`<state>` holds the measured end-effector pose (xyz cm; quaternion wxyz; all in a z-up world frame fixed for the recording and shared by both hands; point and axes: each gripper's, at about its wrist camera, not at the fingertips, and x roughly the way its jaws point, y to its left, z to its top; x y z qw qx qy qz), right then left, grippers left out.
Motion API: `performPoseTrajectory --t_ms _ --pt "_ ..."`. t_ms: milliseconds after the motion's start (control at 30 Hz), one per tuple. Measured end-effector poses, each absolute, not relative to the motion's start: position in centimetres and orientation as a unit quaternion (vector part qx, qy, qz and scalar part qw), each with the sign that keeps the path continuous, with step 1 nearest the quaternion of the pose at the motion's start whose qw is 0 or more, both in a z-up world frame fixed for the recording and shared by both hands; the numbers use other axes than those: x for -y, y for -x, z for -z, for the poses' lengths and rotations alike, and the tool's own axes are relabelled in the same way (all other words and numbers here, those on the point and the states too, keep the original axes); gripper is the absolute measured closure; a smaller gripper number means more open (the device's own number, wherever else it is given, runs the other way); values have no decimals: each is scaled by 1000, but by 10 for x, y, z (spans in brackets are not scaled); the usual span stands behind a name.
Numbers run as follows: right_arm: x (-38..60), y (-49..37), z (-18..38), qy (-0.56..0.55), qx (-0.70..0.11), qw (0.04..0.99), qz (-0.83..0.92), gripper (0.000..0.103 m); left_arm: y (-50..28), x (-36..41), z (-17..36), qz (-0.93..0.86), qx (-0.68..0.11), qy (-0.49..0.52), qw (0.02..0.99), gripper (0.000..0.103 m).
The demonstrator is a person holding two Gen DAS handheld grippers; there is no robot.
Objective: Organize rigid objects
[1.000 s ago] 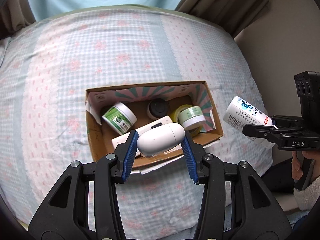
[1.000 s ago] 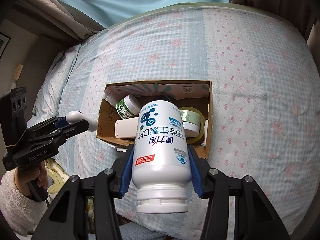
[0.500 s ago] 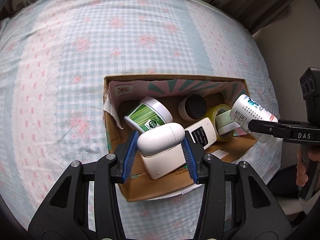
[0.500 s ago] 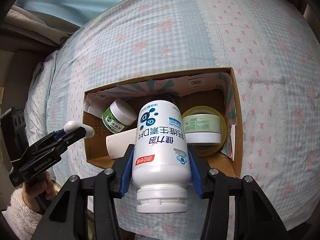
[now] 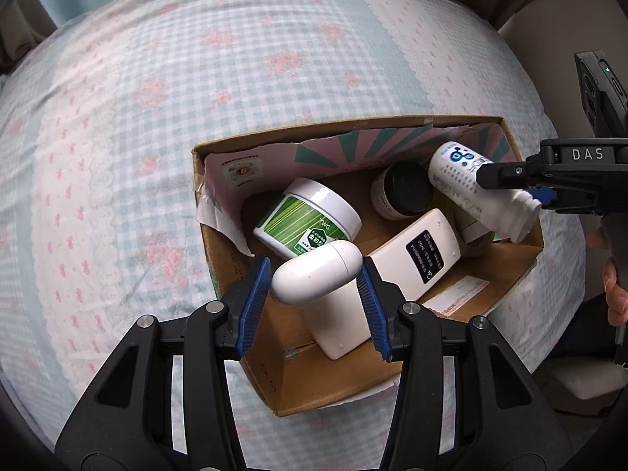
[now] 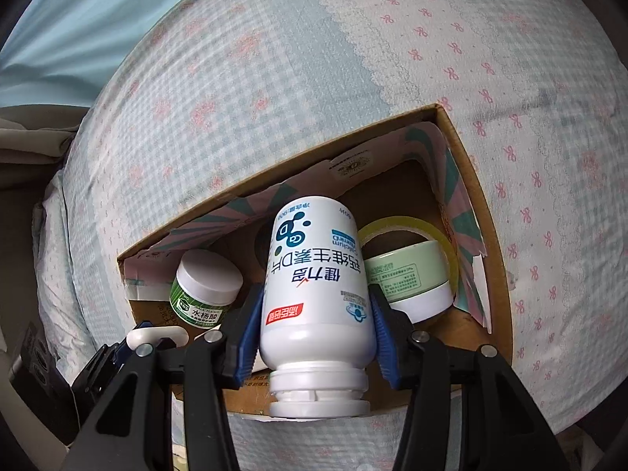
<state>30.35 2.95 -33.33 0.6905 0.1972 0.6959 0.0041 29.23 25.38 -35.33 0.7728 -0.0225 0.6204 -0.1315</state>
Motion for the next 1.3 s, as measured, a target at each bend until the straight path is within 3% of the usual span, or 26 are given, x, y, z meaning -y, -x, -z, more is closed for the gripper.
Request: performPoseTrajectory --t_ms 33,67,100,133,500,800,1100,1300 --pt "-28 -303 332 -196 -694 693 3 44 -291 -253 352 135 -621 21 772 54" --pt "-27 -304 329 -188 -693 696 14 22 -289 -252 349 141 -621 22 770 29" --pt "-26 -303 325 -182 -689 701 20 11 -287 -252 347 143 -621 22 770 2" --pt "-23 -301 321 -182 -683 707 21 0 -283 -252 344 142 -617 22 773 0" --pt "-6 -276 318 -210 -682 700 6 0 -256 -262 350 117 -625 77 768 0" --pt "-11 -265 295 -218 -669 711 -16 0 -241 -262 321 96 -612 81 781 0" --pt "-9 -251 242 -197 -647 734 -63 0 -213 -246 236 62 -576 94 810 0" --pt "17 -231 169 -144 -603 780 -86 0 -196 -209 161 48 -535 79 840 0"
